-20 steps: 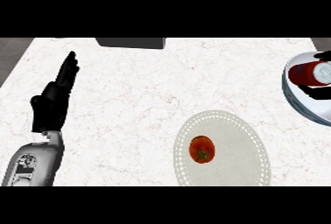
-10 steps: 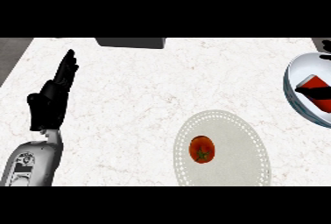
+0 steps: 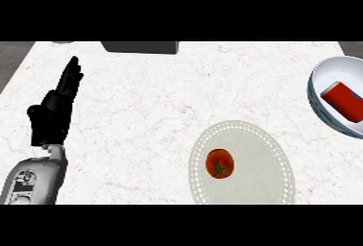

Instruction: Pick the can from the placemat and place it in the bowl

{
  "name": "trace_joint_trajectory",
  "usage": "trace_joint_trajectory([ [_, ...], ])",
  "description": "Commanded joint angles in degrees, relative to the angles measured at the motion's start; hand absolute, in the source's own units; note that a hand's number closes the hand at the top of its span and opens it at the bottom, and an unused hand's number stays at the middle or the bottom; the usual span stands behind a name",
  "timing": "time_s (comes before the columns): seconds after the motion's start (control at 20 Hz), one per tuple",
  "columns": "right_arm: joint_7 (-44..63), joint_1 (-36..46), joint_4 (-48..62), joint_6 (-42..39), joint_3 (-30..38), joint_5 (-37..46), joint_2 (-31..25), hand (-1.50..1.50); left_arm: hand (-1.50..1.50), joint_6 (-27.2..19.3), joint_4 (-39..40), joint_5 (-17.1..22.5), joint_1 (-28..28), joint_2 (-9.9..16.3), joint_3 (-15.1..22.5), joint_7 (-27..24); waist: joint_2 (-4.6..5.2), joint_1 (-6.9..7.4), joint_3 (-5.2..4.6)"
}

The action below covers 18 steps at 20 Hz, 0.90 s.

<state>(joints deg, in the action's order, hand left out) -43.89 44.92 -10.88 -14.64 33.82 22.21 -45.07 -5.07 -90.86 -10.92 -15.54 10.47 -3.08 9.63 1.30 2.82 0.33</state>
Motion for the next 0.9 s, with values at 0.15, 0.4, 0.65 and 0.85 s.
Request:
trace_joint_trajectory([
  [0.15, -5.32, -4.98, 2.73, -15.42, 3.46, -3.96, -7.43, -1.5, 0.0, 0.35, 0.07, 0.25, 0.71, 0.58, -0.79, -0.41, -0.06, -1.04, 0.08],
  [0.4, -8.16, -9.03, 1.31, -21.73, 2.5, -3.96, -9.71, -1.5, 0.0, 0.55, -0.58, 1.12, 1.24, 0.32, -1.23, -0.43, -0.33, -1.23, 0.12],
  [0.65, -11.14, -12.51, -0.64, -25.63, 1.09, -4.02, -9.55, -1.5, 0.0, -0.48, -0.1, -0.15, 2.85, 0.1, -1.1, -1.71, -0.53, -1.62, 0.14],
  [0.85, -13.38, -15.81, -1.86, -25.66, 1.16, -5.16, -9.55, -1.5, 0.0, -0.22, -0.01, -0.11, 3.58, 0.43, -1.39, -1.66, -0.65, -1.98, 0.13],
])
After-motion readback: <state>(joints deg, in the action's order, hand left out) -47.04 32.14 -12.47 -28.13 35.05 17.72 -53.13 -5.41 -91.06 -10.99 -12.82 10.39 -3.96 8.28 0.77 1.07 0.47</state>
